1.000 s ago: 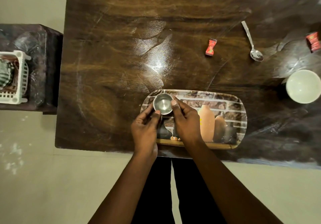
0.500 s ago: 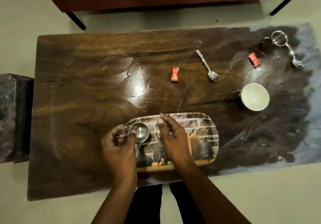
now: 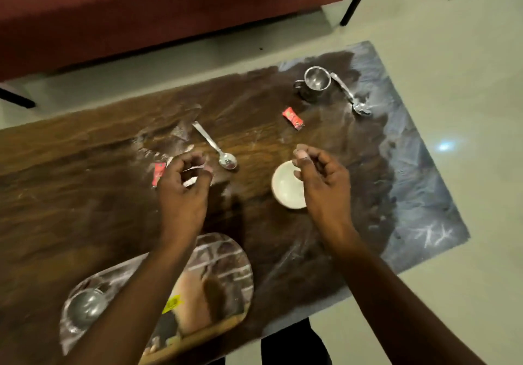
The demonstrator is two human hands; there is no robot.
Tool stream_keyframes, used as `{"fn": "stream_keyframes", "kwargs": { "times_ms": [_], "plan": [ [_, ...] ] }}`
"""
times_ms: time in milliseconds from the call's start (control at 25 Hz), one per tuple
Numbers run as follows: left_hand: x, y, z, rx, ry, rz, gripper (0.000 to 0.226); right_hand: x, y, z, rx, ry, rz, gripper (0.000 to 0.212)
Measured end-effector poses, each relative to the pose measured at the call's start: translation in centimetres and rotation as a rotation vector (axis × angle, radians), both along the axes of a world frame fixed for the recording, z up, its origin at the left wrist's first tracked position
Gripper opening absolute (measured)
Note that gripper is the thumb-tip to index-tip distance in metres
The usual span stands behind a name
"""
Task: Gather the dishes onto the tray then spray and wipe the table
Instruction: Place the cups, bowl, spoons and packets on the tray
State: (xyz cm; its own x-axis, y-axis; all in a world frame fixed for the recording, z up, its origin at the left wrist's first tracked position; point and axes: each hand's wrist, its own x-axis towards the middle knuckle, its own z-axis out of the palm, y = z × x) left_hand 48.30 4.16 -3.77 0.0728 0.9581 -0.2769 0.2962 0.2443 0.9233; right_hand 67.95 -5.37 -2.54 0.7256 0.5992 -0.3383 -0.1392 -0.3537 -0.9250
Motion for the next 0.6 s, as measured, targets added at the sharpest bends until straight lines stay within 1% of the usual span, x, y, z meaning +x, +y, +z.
{"fn": "stream_keyframes", "kwargs": {
  "times_ms": [120,280,440,600],
  "plan": [
    [7.7,2.8,-0.2,-0.017,0.029,-0.097,0.031,7.3,1.3,-0.8,0.046,0.082,-0.064,0.018],
    [16.6,6.9,-0.9,0.001,0.062,-0.225,0.040,13.2,4.3,-3.0,0.048,0.253,-0.086,0.025],
    [23.7,10.6,-2.4,-0.061,0.009,-0.340,0.049,16.4,7.9,-5.4,0.023,0.354,-0.053,0.036],
    [27.9,13.4,-4.5,-0.180,0.007,-0.341,0.044,17.5,10.8,-7.2,0.016,0.403,-0.039,0.043]
  ]
}}
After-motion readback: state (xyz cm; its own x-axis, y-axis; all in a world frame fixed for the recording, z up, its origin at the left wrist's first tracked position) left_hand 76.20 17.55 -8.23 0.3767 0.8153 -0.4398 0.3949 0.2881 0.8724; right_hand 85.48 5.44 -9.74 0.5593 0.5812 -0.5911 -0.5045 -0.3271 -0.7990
